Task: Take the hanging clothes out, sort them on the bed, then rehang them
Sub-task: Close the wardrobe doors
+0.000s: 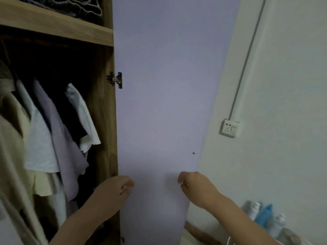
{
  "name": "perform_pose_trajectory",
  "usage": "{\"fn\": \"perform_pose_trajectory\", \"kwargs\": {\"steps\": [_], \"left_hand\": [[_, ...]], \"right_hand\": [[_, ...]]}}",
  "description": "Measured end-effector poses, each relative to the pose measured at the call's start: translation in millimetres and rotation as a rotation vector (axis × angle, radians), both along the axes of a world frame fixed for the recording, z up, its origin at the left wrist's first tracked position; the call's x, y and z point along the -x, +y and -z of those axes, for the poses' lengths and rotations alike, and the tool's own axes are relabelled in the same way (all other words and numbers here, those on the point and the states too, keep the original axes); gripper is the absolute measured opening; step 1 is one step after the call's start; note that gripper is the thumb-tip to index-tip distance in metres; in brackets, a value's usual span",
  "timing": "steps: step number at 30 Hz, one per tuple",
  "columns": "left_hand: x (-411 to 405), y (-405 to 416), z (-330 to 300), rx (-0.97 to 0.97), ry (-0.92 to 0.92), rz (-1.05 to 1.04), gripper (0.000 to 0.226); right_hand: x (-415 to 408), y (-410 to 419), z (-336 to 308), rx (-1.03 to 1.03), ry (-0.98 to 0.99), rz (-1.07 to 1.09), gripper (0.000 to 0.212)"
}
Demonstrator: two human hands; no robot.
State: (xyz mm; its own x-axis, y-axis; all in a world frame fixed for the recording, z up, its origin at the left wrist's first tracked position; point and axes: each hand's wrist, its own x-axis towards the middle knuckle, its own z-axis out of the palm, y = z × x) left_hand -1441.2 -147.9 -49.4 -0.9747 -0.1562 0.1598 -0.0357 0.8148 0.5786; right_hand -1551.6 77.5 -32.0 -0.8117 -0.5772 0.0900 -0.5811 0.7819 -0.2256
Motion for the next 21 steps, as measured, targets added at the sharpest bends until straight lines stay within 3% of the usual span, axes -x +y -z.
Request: {"fn": "perform_pose_trajectory", "kwargs": {"steps": [6,11,16,21], "left_hand": [[27.3,49.6,0.8,0.013,-0.029,-0.003,0.012],[28.3,64.1,7.4,0.074,-0.035,-0.048,0.032],[12.7,51.8,20.0,0.103,-0.036,-0.151,0.026],[-11.7,41.5,24.0,0.103,-0.042,-0.215,0.019]], "right_hand": [[44.6,46.1,-15.7,0.200,0.082,0.233,0.024],[79.4,39.2,-14.5,0.504,-0.089,0.187,0.066],[93.3,20.5,-5.9,0.759,-0.226,0.088,0.047],[89.4,15.1,1.6,0.839,-0.215,0.081,0.039]]}}
